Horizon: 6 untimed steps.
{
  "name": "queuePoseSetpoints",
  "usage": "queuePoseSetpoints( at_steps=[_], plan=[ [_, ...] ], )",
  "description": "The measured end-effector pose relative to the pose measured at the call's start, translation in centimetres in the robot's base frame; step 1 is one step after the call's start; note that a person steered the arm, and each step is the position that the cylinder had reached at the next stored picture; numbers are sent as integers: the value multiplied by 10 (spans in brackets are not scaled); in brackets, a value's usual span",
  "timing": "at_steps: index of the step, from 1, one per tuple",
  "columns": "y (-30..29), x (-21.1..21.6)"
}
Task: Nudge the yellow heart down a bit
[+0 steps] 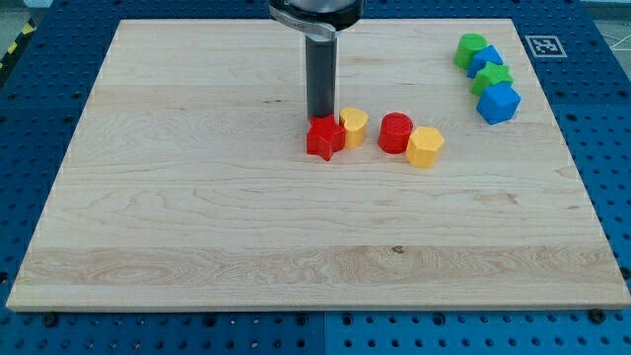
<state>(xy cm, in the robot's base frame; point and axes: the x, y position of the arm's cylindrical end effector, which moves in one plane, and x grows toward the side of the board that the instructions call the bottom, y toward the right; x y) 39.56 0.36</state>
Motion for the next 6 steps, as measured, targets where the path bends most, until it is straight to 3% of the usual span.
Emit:
queuePoseSetpoints(
  at_steps=[3, 6],
  plan=[
    [20, -21],
    [22, -7]
  ],
)
